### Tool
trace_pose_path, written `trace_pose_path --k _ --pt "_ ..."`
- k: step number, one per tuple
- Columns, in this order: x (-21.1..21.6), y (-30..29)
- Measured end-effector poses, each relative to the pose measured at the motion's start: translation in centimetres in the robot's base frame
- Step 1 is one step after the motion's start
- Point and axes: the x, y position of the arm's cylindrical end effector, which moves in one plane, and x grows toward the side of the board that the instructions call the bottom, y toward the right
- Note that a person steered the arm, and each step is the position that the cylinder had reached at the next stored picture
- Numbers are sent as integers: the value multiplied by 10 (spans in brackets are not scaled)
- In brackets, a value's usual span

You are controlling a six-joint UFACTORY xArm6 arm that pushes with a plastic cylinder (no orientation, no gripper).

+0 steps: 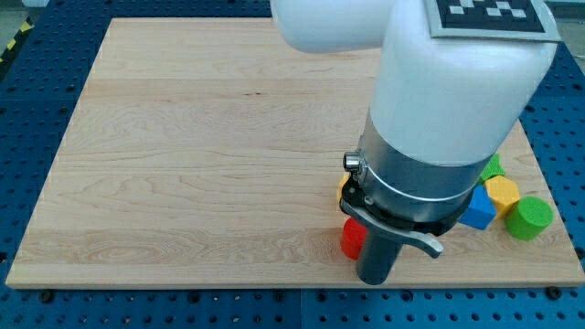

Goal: Slide the red circle towards the center

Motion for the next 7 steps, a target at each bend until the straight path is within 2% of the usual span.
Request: trace_pose_path --k 2,4,6,7 --pt "-14 0" --pt "-56 -40" --pt "-122 -80" --pt "-109 -80"
